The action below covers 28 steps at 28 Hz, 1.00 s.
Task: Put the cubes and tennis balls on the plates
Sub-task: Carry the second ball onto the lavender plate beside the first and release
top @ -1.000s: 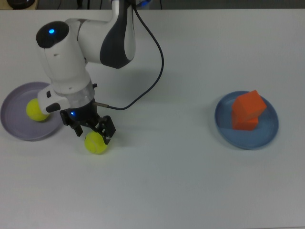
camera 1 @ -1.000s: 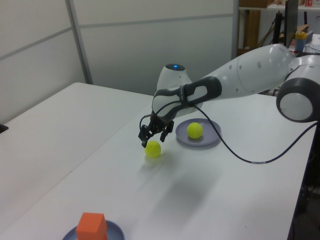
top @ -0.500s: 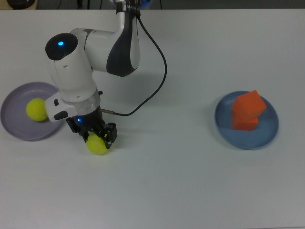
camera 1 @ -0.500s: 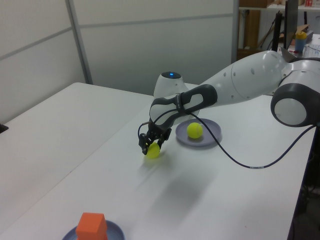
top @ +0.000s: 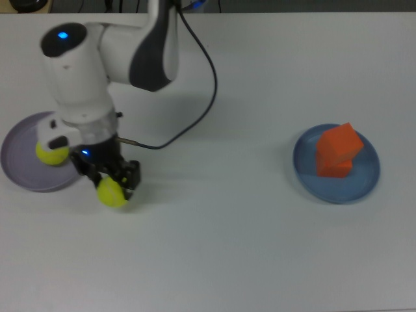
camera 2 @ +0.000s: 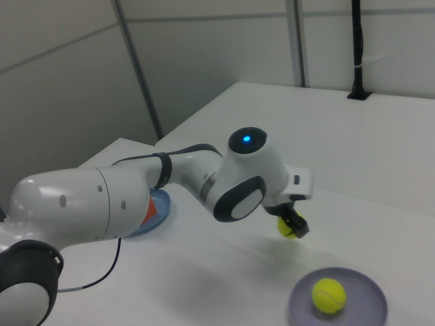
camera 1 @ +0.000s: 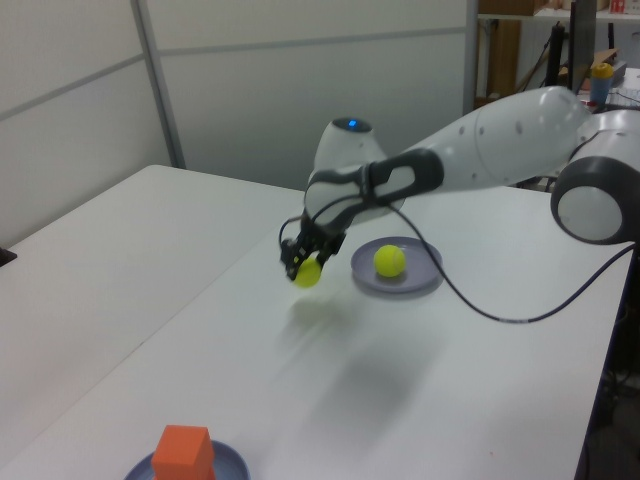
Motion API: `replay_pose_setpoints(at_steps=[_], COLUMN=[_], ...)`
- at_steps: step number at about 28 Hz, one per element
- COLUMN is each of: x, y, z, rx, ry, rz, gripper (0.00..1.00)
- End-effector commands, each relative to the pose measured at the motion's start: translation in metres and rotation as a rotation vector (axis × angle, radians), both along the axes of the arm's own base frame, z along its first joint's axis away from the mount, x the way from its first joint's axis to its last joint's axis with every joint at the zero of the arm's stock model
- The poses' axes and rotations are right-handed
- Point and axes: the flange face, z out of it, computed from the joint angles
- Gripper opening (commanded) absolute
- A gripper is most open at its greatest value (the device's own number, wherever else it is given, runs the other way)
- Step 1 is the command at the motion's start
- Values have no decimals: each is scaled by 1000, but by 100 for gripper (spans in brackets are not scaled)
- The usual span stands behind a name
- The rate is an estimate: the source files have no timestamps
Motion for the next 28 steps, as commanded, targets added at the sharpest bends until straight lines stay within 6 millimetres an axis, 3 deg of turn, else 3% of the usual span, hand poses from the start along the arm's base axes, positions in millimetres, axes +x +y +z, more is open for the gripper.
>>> replay_pose_setpoints(at_steps=[1,3,7,10,18,28], x=[-14,-16,-21,-28,-38,-40], y=[-67,-92,-110,-142,-190,-201], z=[16,18,26,26,-1,-22], rx=[-11,-22,-21,-9,-25,-35], ry=[44,43,54,81,125,154], rz=[-75,-113,-143,-192,-235,-231], gripper=[0,0,0,0,0,0])
